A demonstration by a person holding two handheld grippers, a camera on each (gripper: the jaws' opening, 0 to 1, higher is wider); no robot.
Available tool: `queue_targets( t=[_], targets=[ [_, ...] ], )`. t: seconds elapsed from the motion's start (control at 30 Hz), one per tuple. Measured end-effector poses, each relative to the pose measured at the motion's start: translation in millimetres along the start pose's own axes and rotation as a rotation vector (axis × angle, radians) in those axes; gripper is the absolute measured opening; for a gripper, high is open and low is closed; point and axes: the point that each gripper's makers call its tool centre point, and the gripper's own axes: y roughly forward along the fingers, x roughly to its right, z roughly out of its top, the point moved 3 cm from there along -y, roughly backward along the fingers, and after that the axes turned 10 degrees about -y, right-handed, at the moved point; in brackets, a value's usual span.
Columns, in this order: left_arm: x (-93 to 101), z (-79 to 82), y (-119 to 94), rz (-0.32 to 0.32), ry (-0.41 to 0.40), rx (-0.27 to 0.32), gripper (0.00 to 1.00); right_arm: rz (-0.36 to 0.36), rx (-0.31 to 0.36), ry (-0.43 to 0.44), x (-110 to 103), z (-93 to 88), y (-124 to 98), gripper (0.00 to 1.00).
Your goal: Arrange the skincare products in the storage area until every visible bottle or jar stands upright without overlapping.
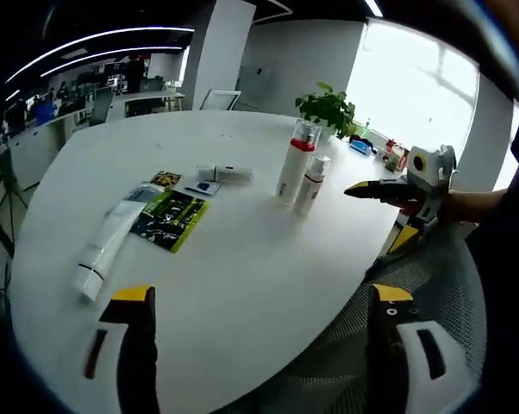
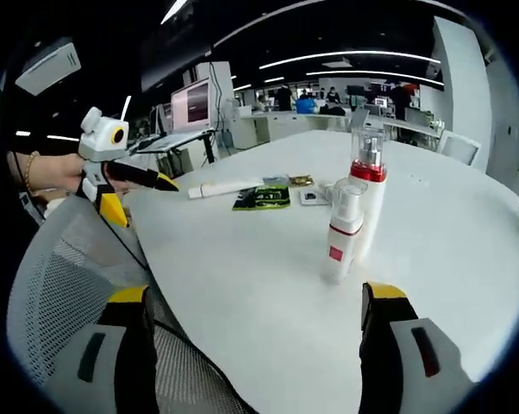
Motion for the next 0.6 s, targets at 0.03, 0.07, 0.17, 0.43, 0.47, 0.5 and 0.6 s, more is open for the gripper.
queue_targets(
  t=[0.03, 0.07, 0.17, 0.43, 0.47, 0.5, 0.6],
  targets=[
    [-0.5, -1.5, -0.4, 0.001, 0.001, -0.002, 0.96, -0.001, 0.002, 0.001, 0.6, -0.1, 0.3, 1.00],
    [-1.2, -2.9, -0.8, 0.002, 0.000, -0.003, 0.97, -0.002, -0.002, 0.000, 0.4, -1.0, 0.9, 1.00],
    [-2.5, -4.2, -3.4, 0.010, -0.013, -0.002, 0.98, -0.004, -0.008, -0.013, -0.4, -1.0, 1.4, 1.00],
    [-1.4, 1.0, -4.1, 0.020, -0.028, 0.024, 0.97, -0.002, -0.010, -0.023, -0.4, 0.2, 1.5, 1.00],
    [-1.2, 1.0, -4.3, 0.021, -0.027, 0.024, 0.97, -0.001, -0.011, -0.022, -0.7, 0.2, 1.4, 1.00],
    [-1.1, 0.6, -4.0, 0.022, -0.027, 0.021, 0.97, 0.000, -0.011, -0.020, -1.2, 0.6, 1.1, 1.00],
    [-0.7, -1.2, -3.2, 0.021, -0.022, 0.010, 0.96, -0.002, -0.009, -0.019, -1.1, 1.1, 0.8, 1.00]
  ],
)
